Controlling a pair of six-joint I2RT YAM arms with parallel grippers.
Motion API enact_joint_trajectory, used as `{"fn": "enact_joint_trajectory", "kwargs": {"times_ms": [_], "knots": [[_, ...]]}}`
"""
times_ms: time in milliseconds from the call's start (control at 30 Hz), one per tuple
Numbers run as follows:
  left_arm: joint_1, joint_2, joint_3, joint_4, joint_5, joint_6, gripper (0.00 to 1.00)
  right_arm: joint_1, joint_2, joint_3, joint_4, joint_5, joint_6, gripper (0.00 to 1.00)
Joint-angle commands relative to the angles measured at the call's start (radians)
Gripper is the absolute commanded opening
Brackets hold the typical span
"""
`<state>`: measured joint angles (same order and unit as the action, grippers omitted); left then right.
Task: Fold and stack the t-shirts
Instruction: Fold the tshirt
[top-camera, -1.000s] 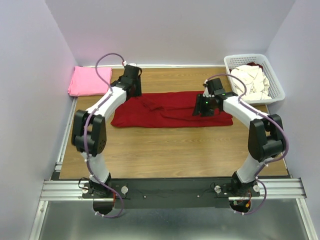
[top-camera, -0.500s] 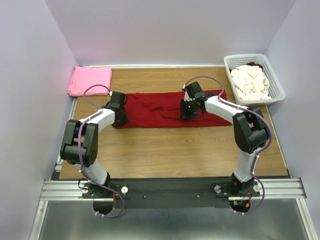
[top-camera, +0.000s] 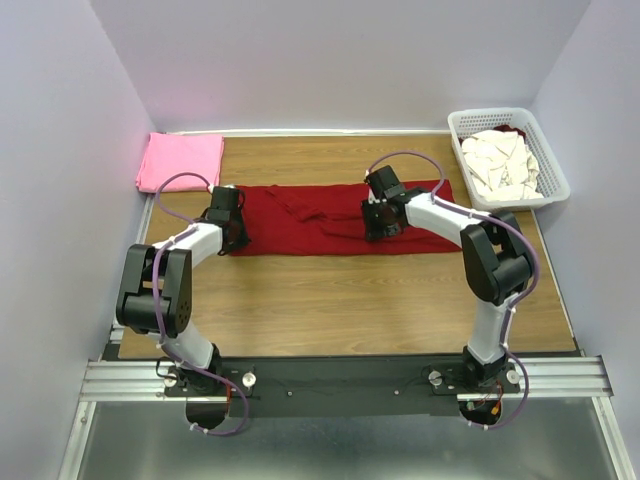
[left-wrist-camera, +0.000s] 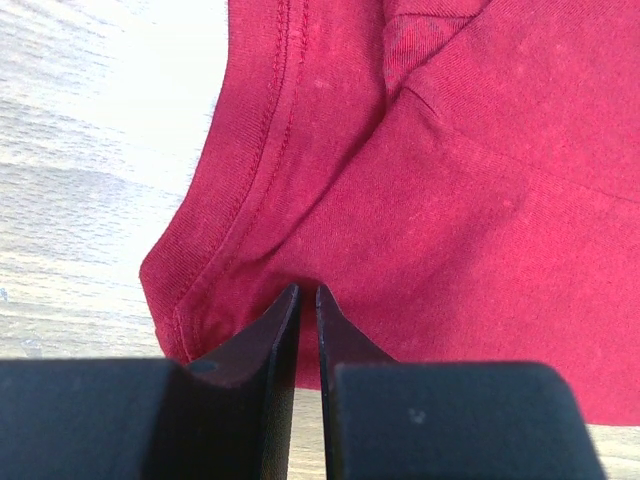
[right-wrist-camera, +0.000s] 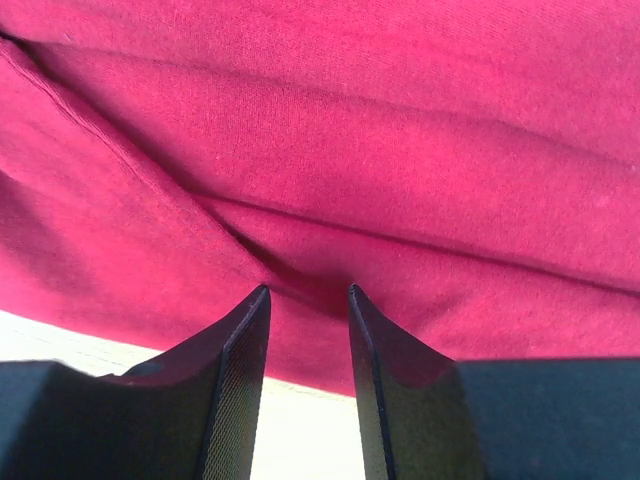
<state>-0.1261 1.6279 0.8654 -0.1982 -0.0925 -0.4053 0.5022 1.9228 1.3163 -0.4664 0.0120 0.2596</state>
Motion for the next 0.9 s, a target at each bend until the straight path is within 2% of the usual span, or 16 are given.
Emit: {"fn": "enact_joint_trajectory", "kwargs": {"times_ms": [0, 167, 233, 300, 333, 400, 600, 700, 867], "knots": [[0.008, -0.011, -0.042, -0.038, 0.017, 0.006, 0.19, 0.007, 0.031, 0.026, 0.006, 0.013, -0.092, 0.45], [0.008, -0.011, -0.042, -0.033, 0.019, 0.013, 0.19, 0.007, 0.033, 0.026, 0.006, -0.053, -0.149, 0.45], [0.008, -0.013, -0.043, -0.032, 0.016, 0.014, 0.19, 0.007, 0.033, 0.027, 0.006, -0.043, -0.155, 0.42], [0.008, -0.017, -0.045, -0.033, 0.014, 0.014, 0.19, 0.007, 0.033, 0.029, 0.005, -0.029, -0.169, 0.32], [0.008, -0.019, -0.046, -0.033, 0.013, 0.017, 0.19, 0.007, 0.035, 0.035, 0.005, -0.017, -0.172, 0.19], [0.008, -0.022, -0.045, -0.033, 0.011, 0.022, 0.19, 0.006, 0.039, 0.049, 0.005, 0.028, -0.184, 0.05], [0.008, -0.037, -0.058, -0.037, 0.004, 0.029, 0.19, 0.006, 0.074, 0.116, 0.003, 0.117, -0.229, 0.05], [0.008, -0.036, -0.057, -0.038, 0.007, 0.033, 0.19, 0.006, 0.108, 0.161, 0.0, 0.181, -0.252, 0.08], [0.008, -0.034, -0.057, -0.037, 0.014, 0.034, 0.19, -0.008, 0.165, 0.213, 0.0, 0.284, -0.295, 0.2]]}}
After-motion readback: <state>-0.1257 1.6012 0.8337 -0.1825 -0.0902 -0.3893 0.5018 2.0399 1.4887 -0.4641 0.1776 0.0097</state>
